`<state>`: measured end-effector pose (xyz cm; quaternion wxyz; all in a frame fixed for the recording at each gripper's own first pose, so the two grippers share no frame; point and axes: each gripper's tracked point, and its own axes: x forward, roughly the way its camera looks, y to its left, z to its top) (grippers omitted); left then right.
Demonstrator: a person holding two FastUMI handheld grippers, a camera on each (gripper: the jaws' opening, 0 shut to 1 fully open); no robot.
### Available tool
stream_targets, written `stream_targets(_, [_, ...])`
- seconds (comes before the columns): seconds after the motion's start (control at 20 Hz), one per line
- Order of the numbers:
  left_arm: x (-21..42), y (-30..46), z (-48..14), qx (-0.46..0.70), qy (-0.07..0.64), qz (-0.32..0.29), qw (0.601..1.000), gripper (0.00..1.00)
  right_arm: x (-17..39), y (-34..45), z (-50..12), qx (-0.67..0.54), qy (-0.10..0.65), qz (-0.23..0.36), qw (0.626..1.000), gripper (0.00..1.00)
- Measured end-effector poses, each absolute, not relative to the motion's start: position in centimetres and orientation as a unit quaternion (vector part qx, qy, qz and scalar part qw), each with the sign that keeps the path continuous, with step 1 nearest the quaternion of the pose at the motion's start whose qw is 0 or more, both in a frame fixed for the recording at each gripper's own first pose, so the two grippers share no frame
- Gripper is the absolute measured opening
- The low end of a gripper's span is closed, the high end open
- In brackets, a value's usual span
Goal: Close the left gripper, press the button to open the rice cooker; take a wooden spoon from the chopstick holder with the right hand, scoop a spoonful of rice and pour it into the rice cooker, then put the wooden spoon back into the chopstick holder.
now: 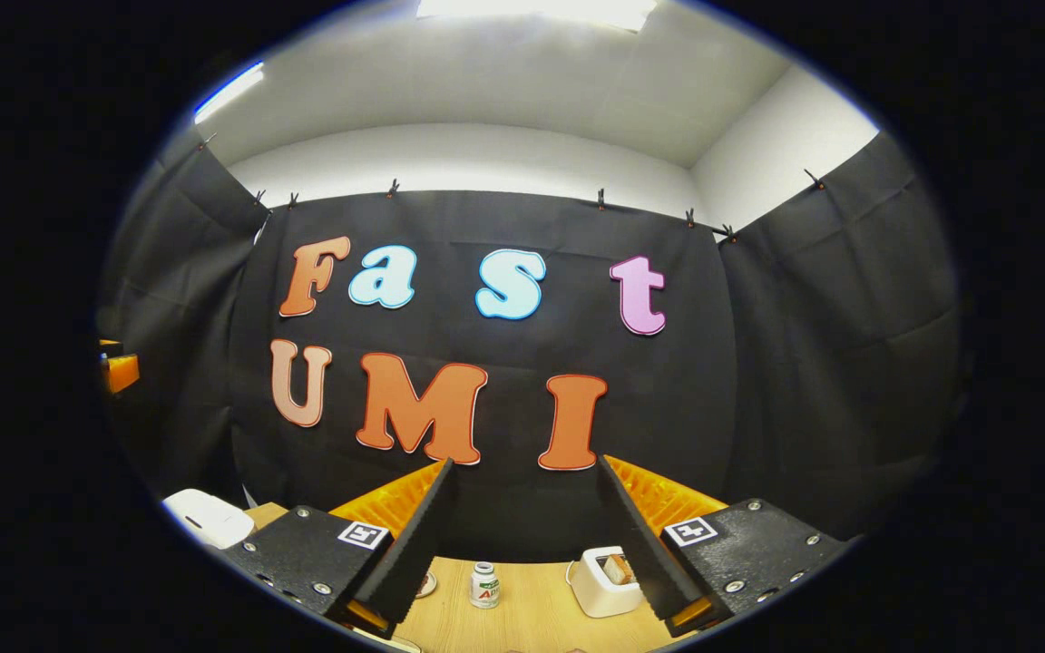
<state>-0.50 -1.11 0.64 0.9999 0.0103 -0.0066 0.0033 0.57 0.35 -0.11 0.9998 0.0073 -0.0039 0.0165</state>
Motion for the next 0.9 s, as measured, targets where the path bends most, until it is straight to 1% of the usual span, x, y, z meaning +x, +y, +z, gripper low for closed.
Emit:
stream_targets(0.05, [-0.5,-1.1,0.6,0.011,-0.007,0.003,1.000,0.99,0.6,0.3,-0.1,0.008,-0.003,0.017,1.000,0.92])
stream_targets(0.1, [-0.3,-1.1,0.6,0.012,-0.006,0.004,1.000,0.99,0.8,0.2,-0.2,0.008,-0.002,0.017,1.000,0.95])
stream_targets(0.15, [-0.3,-1.2,0.5,0.011,-0.006,0.005,1.000,0.99,0.9,0.1,-0.3,0.008,0.000,0.016,1.000,0.95])
stream_targets(0.2, [-0.2,-1.4,0.5,0.009,-0.006,0.004,1.000,1.00,1.2,0.1,-0.3,0.009,-0.001,0.016,1.000,0.92])
stream_targets(0.25, [-0.1,-1.8,0.6,0.008,-0.006,0.002,1.000,0.98,1.1,-0.1,-0.3,0.010,-0.001,0.014,1.000,0.95])
stream_targets(0.3, [0.0,-2.2,0.5,0.007,-0.006,-0.002,1.000,0.99,1.1,-0.2,-0.4,0.011,-0.001,0.014,1.000,0.95])
stream_targets(0.35, [0.0,-2.2,0.6,0.006,-0.008,0.000,1.000,0.98,1.1,-0.3,-0.6,0.012,0.001,0.015,1.000,0.92])
stream_targets(0.6, [0.8,-0.8,0.0,0.015,-0.002,0.024,1.000,1.00,1.7,-0.4,-2.4,0.007,0.019,0.012,1.000,0.92])
stream_targets(0.7, [1.1,-0.1,-0.4,0.018,0.002,0.031,0.999,1.00,1.6,-0.5,-2.9,0.005,0.025,0.011,1.000,0.98])
stream_targets(0.75, [1.3,0.4,-0.5,0.022,0.003,0.037,0.999,1.00,1.4,-0.7,-3.2,0.005,0.028,0.010,1.000,0.95])
stream_targets(0.8, [1.3,1.2,-0.6,0.026,0.002,0.044,0.999,0.99,1.3,-0.8,-3.4,0.005,0.032,0.010,0.999,0.95])
stream_targets(0.9, [1.5,2.3,-1.5,0.029,0.011,0.058,0.998,1.00,1.5,-0.9,-4.2,0.005,0.043,0.007,0.999,0.95])
